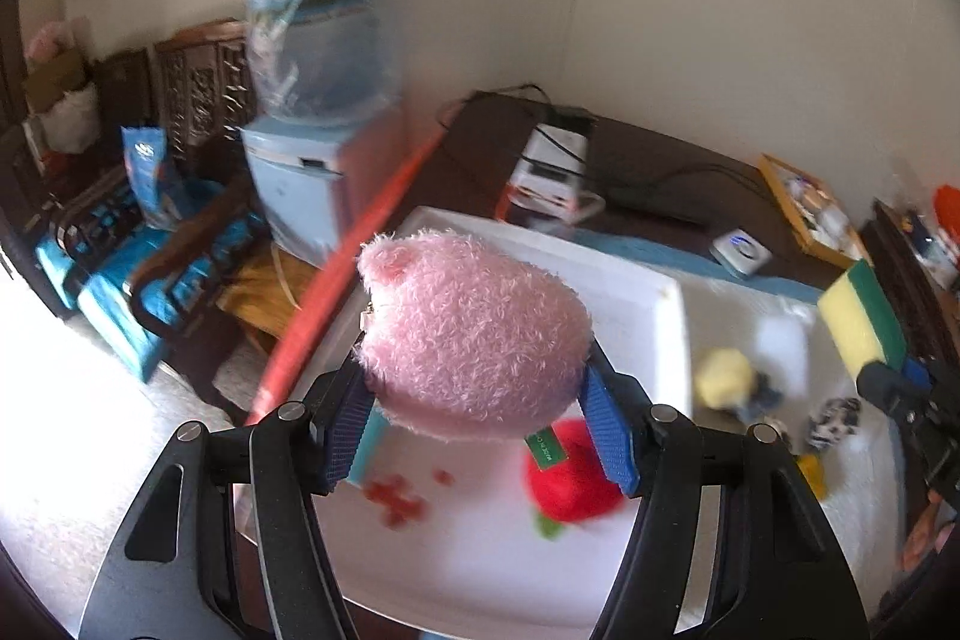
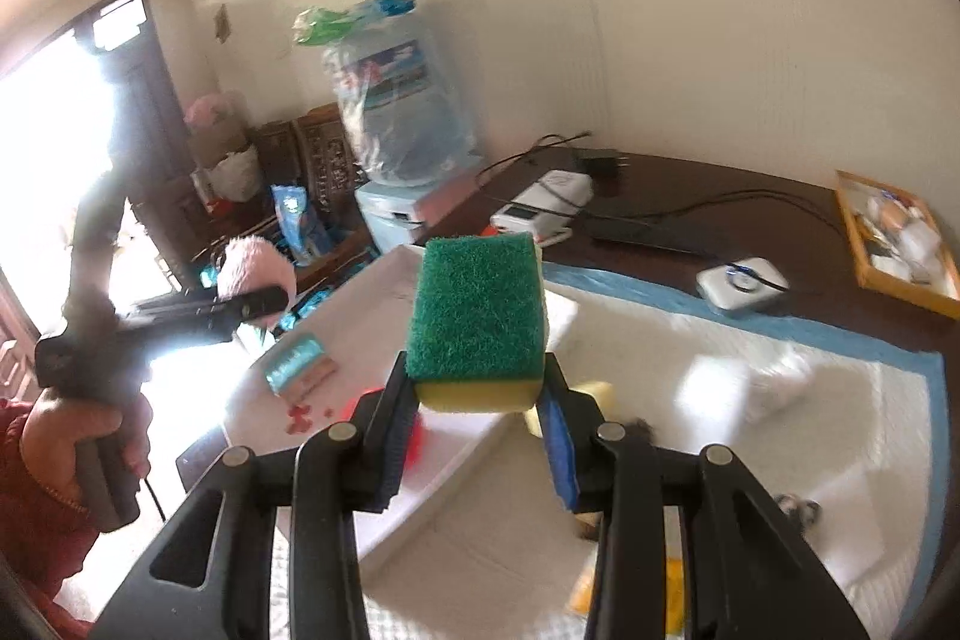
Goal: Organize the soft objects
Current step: 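Carry pink ball into white box and open left tool while right releases sponge there, then move both open tools back over the remaining items on the pad, then grasp the white foam sheet with the right tool, then grasp the yellow tissue pack with left tool while right tool lifts foam sheet, then carry yellow pack with left tool while right carries foam sheet toward white box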
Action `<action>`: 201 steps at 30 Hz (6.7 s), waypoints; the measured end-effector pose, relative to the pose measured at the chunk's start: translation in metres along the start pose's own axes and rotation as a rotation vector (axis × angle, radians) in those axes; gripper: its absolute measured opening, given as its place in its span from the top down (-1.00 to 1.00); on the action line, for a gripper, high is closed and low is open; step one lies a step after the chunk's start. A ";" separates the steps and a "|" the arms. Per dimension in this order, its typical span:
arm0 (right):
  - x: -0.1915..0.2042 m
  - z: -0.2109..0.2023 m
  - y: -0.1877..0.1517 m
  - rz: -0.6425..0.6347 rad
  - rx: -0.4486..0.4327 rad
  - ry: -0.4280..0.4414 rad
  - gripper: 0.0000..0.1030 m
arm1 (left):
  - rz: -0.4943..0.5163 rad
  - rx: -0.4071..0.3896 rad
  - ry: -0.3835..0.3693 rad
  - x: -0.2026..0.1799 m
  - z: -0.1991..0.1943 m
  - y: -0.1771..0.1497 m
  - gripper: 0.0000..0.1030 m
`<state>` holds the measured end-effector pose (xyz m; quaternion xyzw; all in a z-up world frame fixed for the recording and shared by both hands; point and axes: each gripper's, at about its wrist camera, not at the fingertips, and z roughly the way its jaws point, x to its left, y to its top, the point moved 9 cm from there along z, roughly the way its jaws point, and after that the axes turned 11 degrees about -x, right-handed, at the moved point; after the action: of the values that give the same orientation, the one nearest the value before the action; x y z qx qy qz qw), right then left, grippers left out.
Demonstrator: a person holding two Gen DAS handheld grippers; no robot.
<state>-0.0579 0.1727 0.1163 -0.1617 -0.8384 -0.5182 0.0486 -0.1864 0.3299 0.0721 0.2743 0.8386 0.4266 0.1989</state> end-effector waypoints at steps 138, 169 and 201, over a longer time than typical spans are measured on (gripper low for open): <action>-0.219 -0.116 -0.122 0.132 0.187 -0.459 -0.03 | 0.170 0.311 -0.496 -0.261 0.046 -0.145 -0.99; -0.122 -0.115 -0.010 0.064 -0.094 -0.265 -0.02 | 0.363 0.077 -0.388 -0.249 -0.018 -0.081 0.03; 0.029 0.065 -0.023 0.034 0.151 -0.033 -0.02 | 0.043 0.019 0.005 0.025 0.014 0.002 0.02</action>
<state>-0.0867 0.2267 0.0742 -0.1804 -0.8730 -0.4497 0.0557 -0.1973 0.3552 0.0639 0.2930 0.8371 0.4233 0.1852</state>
